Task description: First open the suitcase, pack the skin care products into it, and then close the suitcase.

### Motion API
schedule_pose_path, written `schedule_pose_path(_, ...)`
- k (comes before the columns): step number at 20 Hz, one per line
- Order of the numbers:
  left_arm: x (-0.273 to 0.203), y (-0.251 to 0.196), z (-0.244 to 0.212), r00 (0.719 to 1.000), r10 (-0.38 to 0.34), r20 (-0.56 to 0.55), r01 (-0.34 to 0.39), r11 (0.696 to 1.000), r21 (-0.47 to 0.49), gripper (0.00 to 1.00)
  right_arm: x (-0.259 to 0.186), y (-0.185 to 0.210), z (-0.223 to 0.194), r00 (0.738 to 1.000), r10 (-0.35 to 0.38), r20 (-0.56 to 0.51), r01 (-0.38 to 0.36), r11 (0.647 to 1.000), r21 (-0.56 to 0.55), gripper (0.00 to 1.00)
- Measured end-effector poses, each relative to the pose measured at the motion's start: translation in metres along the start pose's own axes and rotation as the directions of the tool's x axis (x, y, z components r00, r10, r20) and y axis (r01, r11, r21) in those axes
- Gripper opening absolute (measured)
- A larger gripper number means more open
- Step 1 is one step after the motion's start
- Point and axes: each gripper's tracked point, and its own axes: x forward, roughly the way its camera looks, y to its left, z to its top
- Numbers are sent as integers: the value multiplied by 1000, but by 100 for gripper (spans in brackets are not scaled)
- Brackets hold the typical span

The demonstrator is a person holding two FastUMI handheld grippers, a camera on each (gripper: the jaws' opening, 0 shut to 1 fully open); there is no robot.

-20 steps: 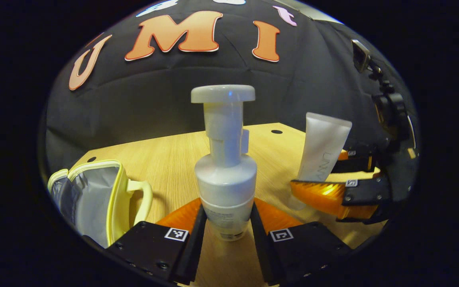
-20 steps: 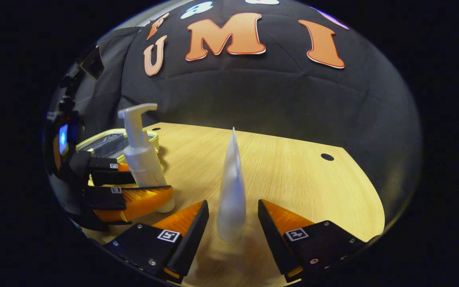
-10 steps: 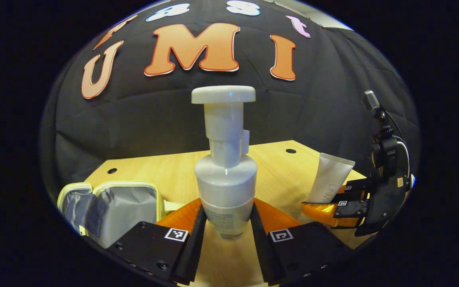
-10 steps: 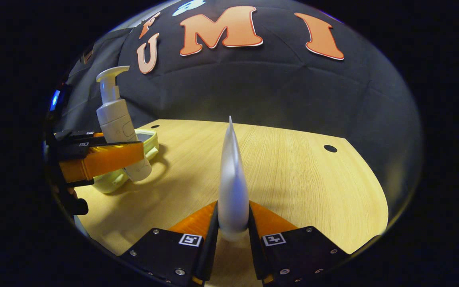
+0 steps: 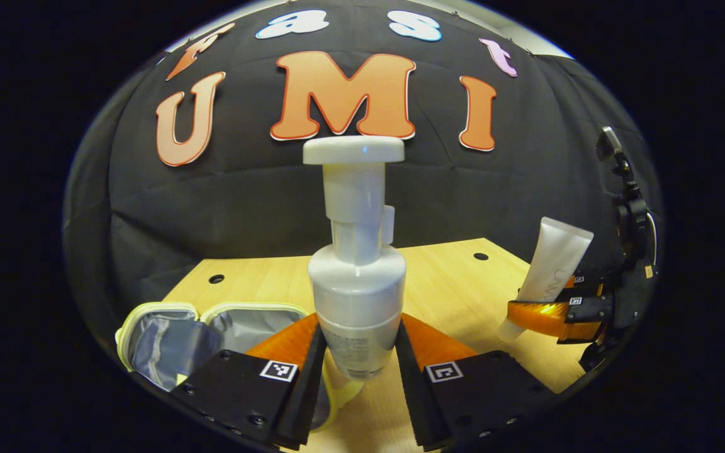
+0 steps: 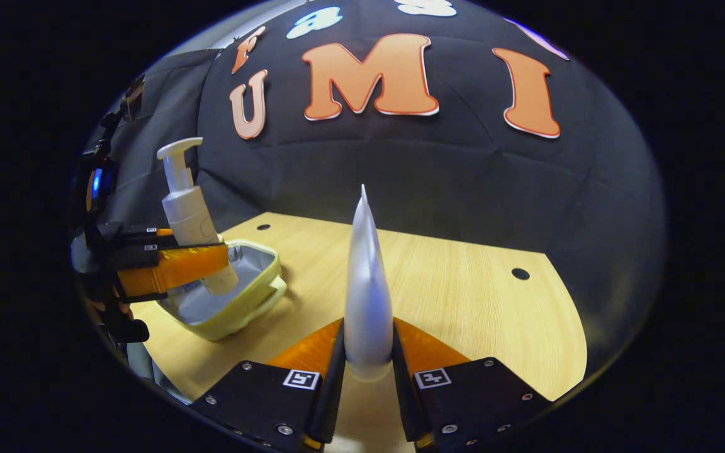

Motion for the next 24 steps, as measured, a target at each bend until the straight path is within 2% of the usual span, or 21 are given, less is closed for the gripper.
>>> schedule_pose_path(6,-29,51,36,998,48,29,-48,999,13,57,-5,44,65,996,38,86,-38,999,-1,41)
schedule_pose_path(12,-48,106,42,996,87,29,-88,996,27,57,-2,98,91,990,81,117,-80,997,-15,41)
schedule_pose_path(19,-38,161,-13,991,82,-101,-81,997,12,57,16,153,88,991,99,91,-99,995,-6,41)
schedule_pose_path(24,-15,186,-68,968,61,-245,-67,998,-15,57,35,176,82,994,94,59,-96,995,18,41)
